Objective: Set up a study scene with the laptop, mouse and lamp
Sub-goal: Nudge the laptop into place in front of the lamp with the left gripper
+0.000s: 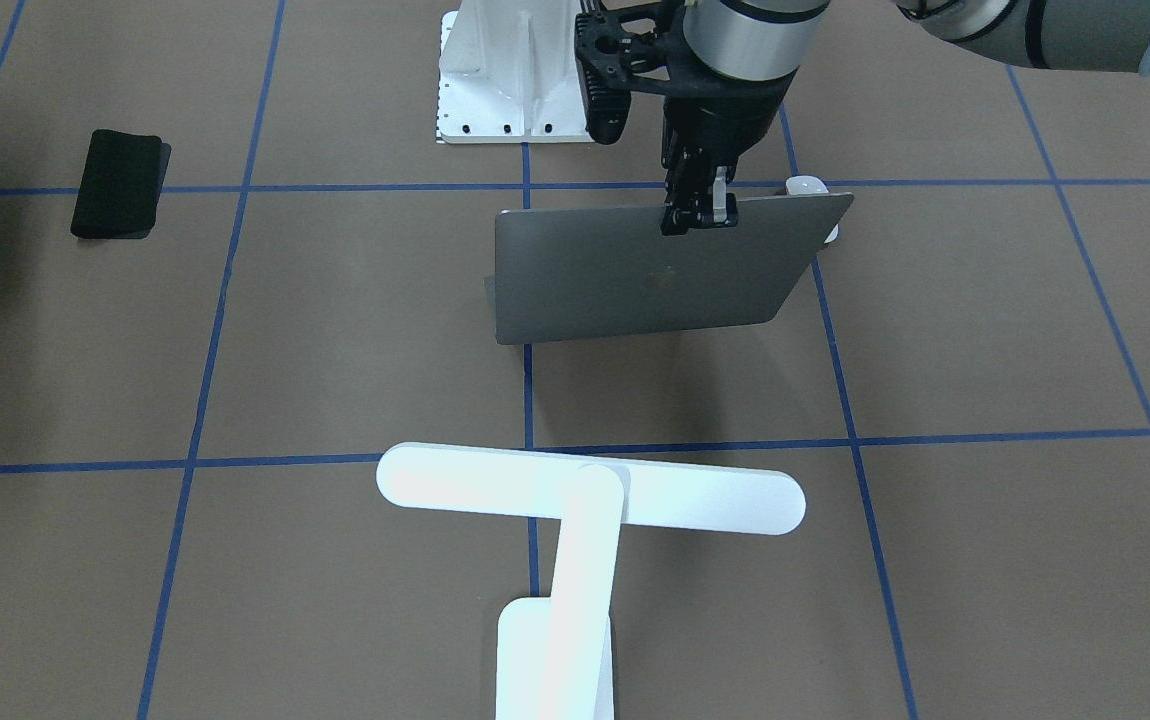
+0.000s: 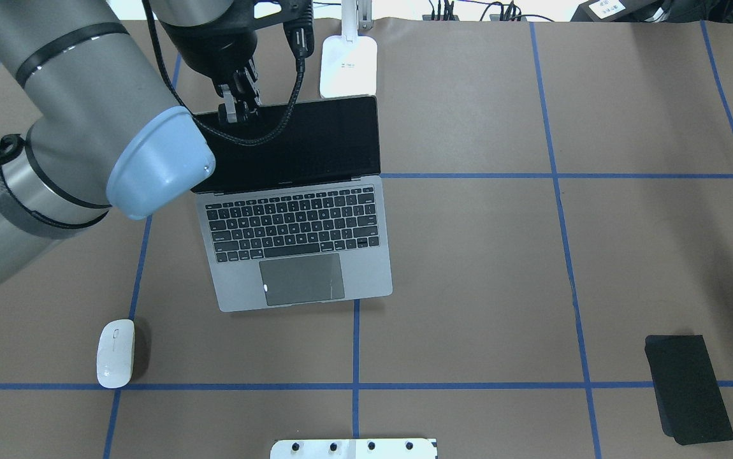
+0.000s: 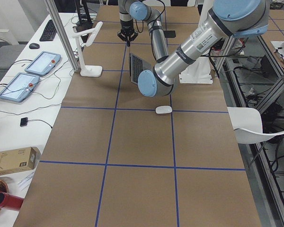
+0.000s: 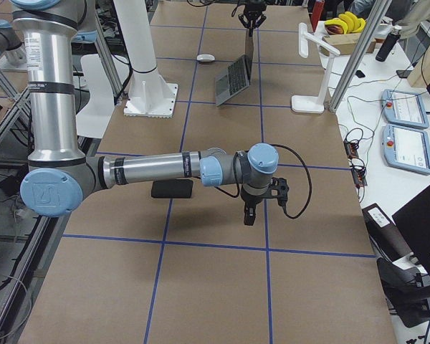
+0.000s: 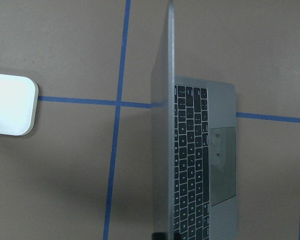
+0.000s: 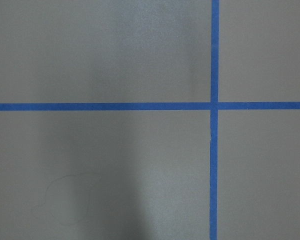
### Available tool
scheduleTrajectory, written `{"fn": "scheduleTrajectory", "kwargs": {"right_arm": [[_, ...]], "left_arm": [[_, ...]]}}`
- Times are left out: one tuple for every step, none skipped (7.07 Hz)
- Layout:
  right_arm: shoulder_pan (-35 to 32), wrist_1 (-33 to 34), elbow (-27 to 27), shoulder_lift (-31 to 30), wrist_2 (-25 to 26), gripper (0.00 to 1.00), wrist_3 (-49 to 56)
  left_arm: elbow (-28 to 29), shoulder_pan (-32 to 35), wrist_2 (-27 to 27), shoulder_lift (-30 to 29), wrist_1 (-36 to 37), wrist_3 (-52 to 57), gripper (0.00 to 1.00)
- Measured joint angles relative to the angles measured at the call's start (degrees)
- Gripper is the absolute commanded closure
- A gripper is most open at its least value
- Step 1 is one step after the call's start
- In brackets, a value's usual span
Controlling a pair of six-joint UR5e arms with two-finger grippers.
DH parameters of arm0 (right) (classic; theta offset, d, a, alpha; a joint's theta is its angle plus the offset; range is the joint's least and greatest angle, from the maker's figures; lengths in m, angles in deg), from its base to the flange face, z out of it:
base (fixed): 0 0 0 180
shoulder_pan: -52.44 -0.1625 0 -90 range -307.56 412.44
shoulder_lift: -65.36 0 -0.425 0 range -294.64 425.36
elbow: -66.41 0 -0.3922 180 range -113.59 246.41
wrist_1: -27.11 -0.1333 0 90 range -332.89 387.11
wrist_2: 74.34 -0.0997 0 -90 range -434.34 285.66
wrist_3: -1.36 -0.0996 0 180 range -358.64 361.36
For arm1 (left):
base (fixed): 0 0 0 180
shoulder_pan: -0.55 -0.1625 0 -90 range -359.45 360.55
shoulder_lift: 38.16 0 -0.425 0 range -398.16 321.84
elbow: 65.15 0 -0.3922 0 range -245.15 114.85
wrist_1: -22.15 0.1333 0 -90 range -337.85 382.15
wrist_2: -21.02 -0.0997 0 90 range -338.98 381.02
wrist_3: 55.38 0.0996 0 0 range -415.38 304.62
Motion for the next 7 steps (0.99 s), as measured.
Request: {"fn": "scheduleTrajectory", "kwargs": {"right_arm": [[0.0, 0.0, -0.8, 0.2, -0.1, 0.00, -0.1], [0.0, 0.0, -1.3, 0.4, -0.1, 0.00, -0.1], [0.0, 0.0, -1.6, 0.5, -0.2, 0.00, -0.2], [0.0, 0.0, -1.7, 0.5, -0.2, 0.00, -0.2], [0.0, 0.0, -1.8, 0.5, -0.2, 0.00, -0.2], [0.0, 0.0, -1.8, 0.4, -0.2, 0.00, -0.2], [0.0, 0.0, -1.8, 0.4, -0.2, 0.00, -0.2]], "left_arm": [[0.2, -0.5, 0.0, -0.5, 0.0, -0.3, 1.00], [0.4, -1.2, -0.5, -0.7, 0.0, -0.5, 1.00], [0.6, -2.3, -1.4, -0.8, -0.4, -1.0, 1.00], [0.7, -3.1, -2.1, -0.8, -1.0, -1.6, 1.00], [1.0, -3.4, -2.4, -0.8, -1.5, -2.0, 1.00], [1.2, -3.5, -2.5, -0.8, -1.8, -2.2, 1.00], [1.4, -3.6, -2.5, -0.8, -2.1, -2.2, 1.00]]}}
